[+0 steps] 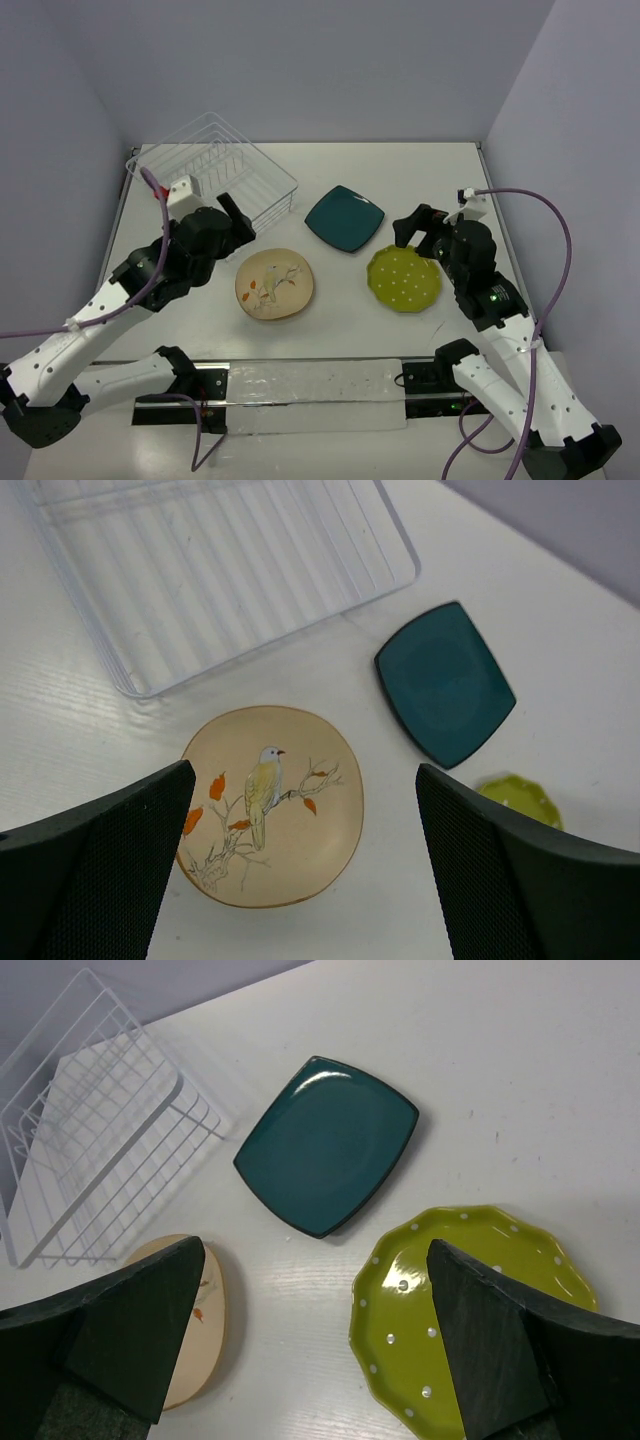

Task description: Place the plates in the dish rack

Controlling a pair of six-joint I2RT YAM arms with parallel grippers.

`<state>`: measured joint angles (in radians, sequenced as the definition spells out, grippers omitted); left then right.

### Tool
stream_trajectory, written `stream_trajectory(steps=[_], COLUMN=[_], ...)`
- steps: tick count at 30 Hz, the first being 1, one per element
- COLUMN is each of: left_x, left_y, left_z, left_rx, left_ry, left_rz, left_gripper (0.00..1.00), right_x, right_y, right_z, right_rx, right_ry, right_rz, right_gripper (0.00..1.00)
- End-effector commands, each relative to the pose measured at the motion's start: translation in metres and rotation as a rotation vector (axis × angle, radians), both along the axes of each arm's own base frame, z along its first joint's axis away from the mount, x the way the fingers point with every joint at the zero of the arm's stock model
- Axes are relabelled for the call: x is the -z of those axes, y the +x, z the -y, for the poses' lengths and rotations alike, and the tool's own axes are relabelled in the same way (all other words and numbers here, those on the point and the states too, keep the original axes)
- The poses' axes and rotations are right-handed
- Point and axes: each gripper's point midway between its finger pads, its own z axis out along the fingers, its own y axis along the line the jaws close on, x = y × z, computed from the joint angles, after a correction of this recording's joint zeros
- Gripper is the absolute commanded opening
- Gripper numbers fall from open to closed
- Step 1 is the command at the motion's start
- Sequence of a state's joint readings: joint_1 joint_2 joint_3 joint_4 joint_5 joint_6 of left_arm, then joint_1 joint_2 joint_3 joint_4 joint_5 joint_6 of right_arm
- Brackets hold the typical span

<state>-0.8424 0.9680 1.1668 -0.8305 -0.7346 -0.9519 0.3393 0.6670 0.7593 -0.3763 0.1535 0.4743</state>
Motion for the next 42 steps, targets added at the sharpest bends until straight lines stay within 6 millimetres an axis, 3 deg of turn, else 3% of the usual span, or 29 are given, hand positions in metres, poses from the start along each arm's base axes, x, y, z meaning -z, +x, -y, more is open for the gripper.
stream_trajectory(steps=[1, 5, 9, 11, 16, 19, 25, 28, 33, 42], left_x=[0.025, 0.059, 0.092, 0.104, 0.131, 0.131, 0.120, 0.118, 0.118, 0.125], left_y=[0.007, 0.009, 0.002, -0.010, -0.018, -0.018, -0.020, -0.024, -0.030, -0.038], left_z=[0.041, 0.068, 0.094, 0.107, 0.107, 0.114, 0.124, 0.121, 0.112, 0.106], left_rx=[0.185, 0.253, 0.302, 0.349, 0.339, 0.352, 0.385, 0.391, 0.376, 0.391], left_ry=[0.032, 0.089, 0.219, 0.295, 0.390, 0.356, 0.275, 0.245, 0.223, 0.219], left_rz=[-0.061, -0.161, -0.255, -0.280, -0.356, -0.358, -0.321, -0.313, -0.315, -0.326], left_gripper=[0.99, 0.99, 0.99, 0.99, 0.99, 0.99, 0.99, 0.99, 0.99, 0.99], right_x=[-0.004, 0.008, 0.024, 0.037, 0.042, 0.062, 0.105, 0.120, 0.172, 0.205], right_y=[0.005, 0.004, 0.002, 0.003, -0.008, -0.016, -0.013, -0.011, -0.005, -0.011], right_z=[0.000, -0.009, -0.022, -0.029, -0.081, -0.118, -0.164, -0.187, -0.210, -0.248], right_rx=[0.002, -0.065, -0.155, -0.183, -0.445, -0.608, -0.679, -0.719, -0.746, -0.800], right_ry=[-0.008, -0.045, -0.070, -0.055, 0.098, 0.192, 0.122, 0.158, 0.154, 0.178], right_rz=[0.008, -0.039, -0.106, -0.138, -0.112, -0.145, -0.260, -0.291, -0.438, -0.534], right_gripper=[1.00, 1.00, 1.00, 1.00, 1.00, 1.00, 0.99, 0.90, 0.77, 0.60])
